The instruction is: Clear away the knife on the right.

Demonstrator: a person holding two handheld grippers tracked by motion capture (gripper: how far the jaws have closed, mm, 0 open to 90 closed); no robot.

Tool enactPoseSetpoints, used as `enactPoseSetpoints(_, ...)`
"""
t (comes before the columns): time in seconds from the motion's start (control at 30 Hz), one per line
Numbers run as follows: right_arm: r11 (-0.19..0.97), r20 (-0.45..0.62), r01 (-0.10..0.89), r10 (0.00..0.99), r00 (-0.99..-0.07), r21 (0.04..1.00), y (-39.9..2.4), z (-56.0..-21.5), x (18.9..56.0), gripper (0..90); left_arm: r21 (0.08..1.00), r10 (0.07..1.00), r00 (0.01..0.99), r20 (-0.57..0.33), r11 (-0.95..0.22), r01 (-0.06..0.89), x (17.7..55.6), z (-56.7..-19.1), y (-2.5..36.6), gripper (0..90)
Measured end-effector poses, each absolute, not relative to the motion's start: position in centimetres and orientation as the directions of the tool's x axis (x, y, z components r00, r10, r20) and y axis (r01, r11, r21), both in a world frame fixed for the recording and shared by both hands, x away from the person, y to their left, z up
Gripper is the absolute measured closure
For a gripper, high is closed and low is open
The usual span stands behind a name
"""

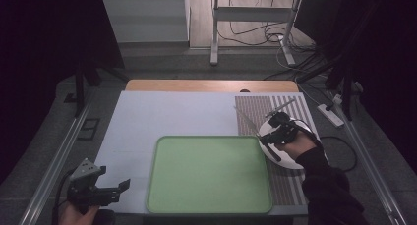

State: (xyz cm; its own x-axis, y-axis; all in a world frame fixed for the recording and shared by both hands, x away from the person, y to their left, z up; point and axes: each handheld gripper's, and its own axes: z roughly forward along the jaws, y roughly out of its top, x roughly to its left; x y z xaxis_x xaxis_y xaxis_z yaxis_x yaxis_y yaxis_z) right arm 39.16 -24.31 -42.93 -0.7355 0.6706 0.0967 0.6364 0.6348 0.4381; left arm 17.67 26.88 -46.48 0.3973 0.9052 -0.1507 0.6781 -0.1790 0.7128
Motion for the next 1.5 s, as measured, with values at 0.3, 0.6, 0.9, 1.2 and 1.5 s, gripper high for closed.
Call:
enactPoseSetpoints(0.3,0.695,0.134,0.607,0.609,-0.782,0.385,-20.8,-44.5,36.2,81.1,0.712,0.905,0.397,-0.152,-0.179,0.679,17.7,-46.5,26.9,3.7)
enactPoseSetpoints(0.6,0.747,0.137,0.608,0.595,-0.792,0.271,-18.0,-48.3,34.8,80.9,0.712,0.904,0.4,-0.148,-0.183,0.678,17.7,-46.5,26.9,3.7)
enactPoseSetpoints(0.9,0.77,0.173,0.548,0.522,-0.835,0.327,-17.4,-48.6,35.0,85.5,0.709,0.904,0.402,-0.146,-0.188,0.68,17.7,-46.5,26.8,3.7)
enactPoseSetpoints(1.2,0.821,0.09,0.383,0.383,-0.919,0.423,-12.4,-49.7,35.5,90.0,0.708,0.904,0.4,-0.148,-0.186,0.682,17.7,-46.5,26.9,3.7)
enactPoseSetpoints(1.5,0.836,-0.004,0.392,0.425,-0.905,0.383,-12.9,-50.3,37.1,90.0,0.707,0.904,0.403,-0.144,-0.191,0.681,17.7,-46.5,26.8,3.7)
